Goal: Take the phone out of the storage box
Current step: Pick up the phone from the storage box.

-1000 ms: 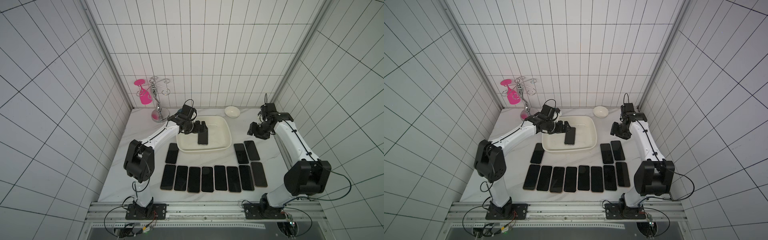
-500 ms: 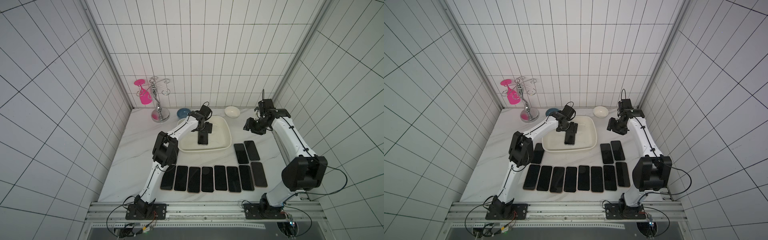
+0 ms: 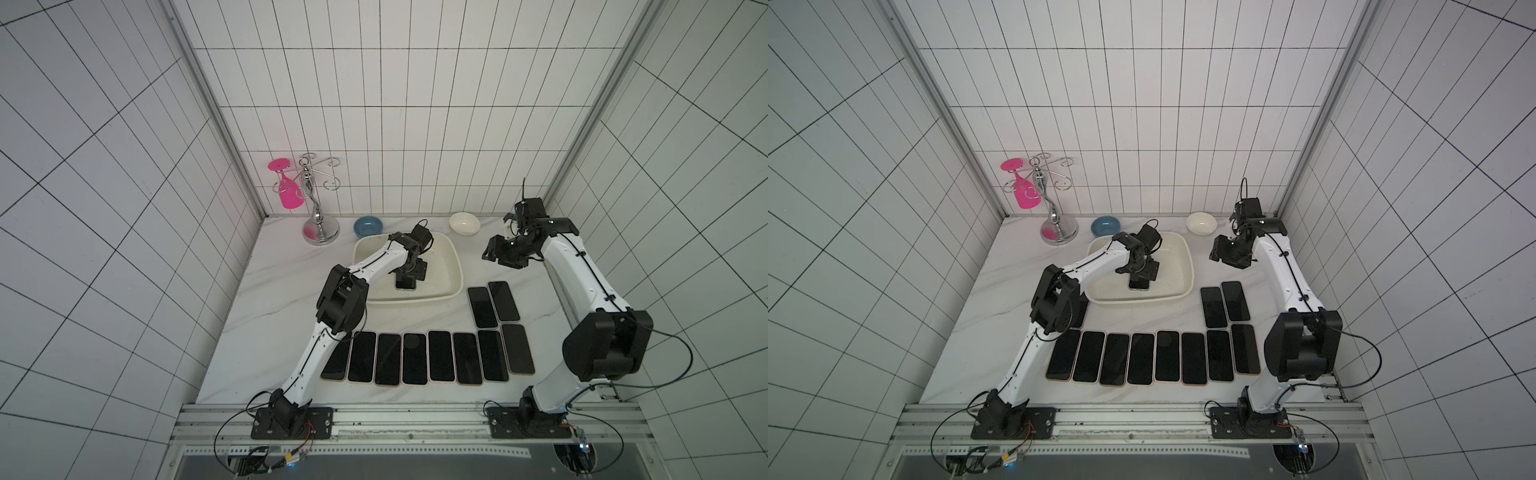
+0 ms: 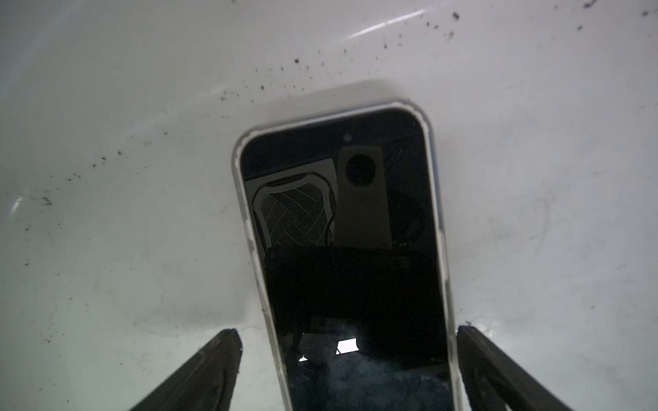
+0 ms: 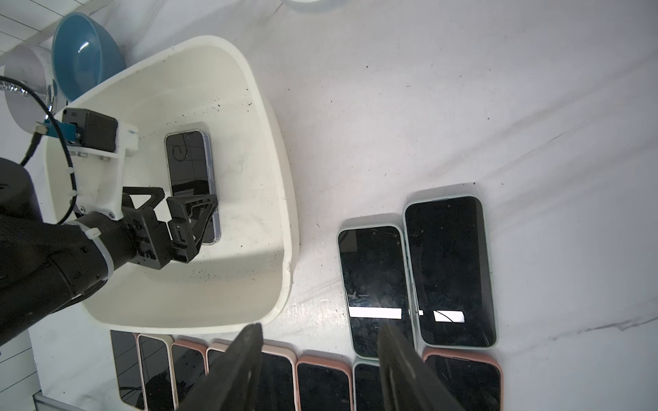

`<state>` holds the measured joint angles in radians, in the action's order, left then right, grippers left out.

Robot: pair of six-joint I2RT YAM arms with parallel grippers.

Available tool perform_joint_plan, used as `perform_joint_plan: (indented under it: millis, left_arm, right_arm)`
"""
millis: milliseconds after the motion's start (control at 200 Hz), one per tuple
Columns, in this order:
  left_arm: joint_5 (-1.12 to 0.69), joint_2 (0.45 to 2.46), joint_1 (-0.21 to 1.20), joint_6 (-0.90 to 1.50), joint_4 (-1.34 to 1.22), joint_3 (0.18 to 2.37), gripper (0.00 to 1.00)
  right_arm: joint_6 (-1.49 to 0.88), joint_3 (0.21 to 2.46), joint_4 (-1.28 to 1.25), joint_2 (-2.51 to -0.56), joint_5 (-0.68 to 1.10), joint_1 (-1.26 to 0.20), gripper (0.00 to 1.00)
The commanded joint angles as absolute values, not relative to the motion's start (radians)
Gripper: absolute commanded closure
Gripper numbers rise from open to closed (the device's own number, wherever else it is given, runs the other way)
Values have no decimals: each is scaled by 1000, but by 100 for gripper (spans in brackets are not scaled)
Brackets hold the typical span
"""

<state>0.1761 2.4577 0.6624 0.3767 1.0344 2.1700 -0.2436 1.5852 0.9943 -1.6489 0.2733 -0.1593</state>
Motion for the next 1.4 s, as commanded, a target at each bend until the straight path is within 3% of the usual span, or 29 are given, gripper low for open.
perform_joint_plan:
  millis: [0, 200, 510, 770, 1124, 1394]
  left_arm:
    - [193, 2503, 670, 386, 1055, 2194, 3]
    - [153, 2534, 669, 384, 1060, 2196, 3]
    - [149, 2546, 646, 371, 1126, 2217, 27]
    - [203, 2403, 634, 346, 1097, 2164, 40]
    - [100, 2189, 612, 301, 1138, 2130, 43]
    - [58, 2114, 622, 304, 1134, 2052, 44]
  right_arm:
    - [-223, 1553, 991, -1633, 286, -167, 44]
    - [-221, 1550, 992, -1641, 297, -169, 44]
    - [-222, 1542, 977, -1678, 343, -170, 44]
    - [-233, 1594, 939, -1753, 456, -172, 44]
    - [-400, 1766, 768, -1945, 851, -211, 43]
    - [-498, 1880, 651, -2086, 975, -284, 43]
